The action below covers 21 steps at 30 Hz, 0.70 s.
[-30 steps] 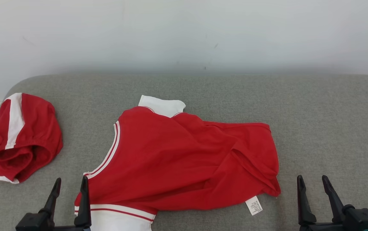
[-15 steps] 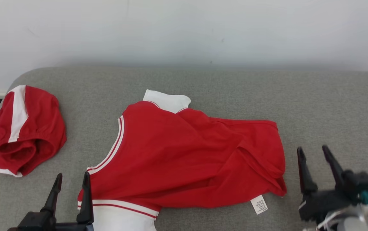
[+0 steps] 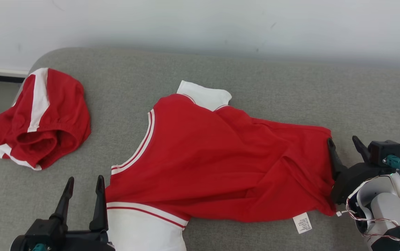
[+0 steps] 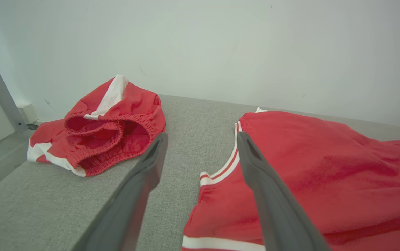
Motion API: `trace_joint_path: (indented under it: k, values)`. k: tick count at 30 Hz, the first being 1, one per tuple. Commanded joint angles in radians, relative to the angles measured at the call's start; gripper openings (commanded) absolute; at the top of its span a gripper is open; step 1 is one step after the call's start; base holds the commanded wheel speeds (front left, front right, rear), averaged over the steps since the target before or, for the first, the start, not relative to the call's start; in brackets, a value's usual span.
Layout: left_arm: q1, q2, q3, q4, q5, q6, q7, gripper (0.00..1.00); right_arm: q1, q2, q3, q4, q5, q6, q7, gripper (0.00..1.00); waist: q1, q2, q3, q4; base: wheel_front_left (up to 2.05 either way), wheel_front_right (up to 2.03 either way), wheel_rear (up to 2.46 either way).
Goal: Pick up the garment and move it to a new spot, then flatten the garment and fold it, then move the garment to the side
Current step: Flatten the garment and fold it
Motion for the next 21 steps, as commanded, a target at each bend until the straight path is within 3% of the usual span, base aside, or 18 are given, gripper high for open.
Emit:
trace_joint_path:
  k: [1, 4, 5, 6, 7, 14, 21]
  values:
    - [-0.014, -0.003, -0.002, 0.001, -0.001, -0.001, -0.003, 1.00, -0.015, -0.005, 0.002, 0.022, 0.011, 0.001, 0.004, 1.00, -0.0001, -0.0001, 0.021, 0.022, 0.00, 0.00, 0.00]
    - [-0.021, -0.002, -0.009, -0.001, -0.009, 0.000, -0.003, 1.00, -0.036, -0.002, 0.014, 0.099, 0.030, 0.001, 0.014, 1.00, -0.0001, -0.0001, 0.035, 0.032, 0.00, 0.00, 0.00]
    - [-0.022, -0.001, -0.010, -0.001, -0.011, 0.000, -0.003, 1.00, -0.040, 0.003, 0.021, 0.123, 0.037, 0.001, 0.019, 0.71, -0.0001, -0.0001, 0.037, 0.033, 0.00, 0.00, 0.00]
    - [-0.022, 0.000, -0.010, -0.002, -0.013, 0.000, -0.003, 1.00, -0.046, 0.008, 0.028, 0.141, 0.044, 0.001, 0.018, 0.07, -0.0001, -0.0001, 0.040, 0.033, 0.00, 0.00, 0.00]
    - [-0.025, 0.001, -0.009, -0.002, -0.016, 0.000, -0.003, 1.00, -0.055, 0.009, 0.036, 0.153, 0.052, 0.001, 0.011, 0.00, -0.0001, -0.0001, 0.043, 0.033, 0.00, 0.00, 0.00]
    - [-0.037, -0.001, -0.012, 0.004, -0.017, -0.001, -0.003, 1.00, -0.134, -0.024, 0.078, 0.160, 0.071, 0.001, -0.097, 0.00, -0.0001, -0.0001, 0.045, 0.015, 0.00, 0.00, 0.00]
    - [-0.037, -0.006, -0.025, 0.011, -0.020, -0.001, -0.003, 1.00, -0.234, -0.062, 0.108, 0.145, 0.088, 0.001, -0.117, 0.00, -0.0001, -0.0001, 0.033, 0.011, 0.00, 0.00, 0.00]
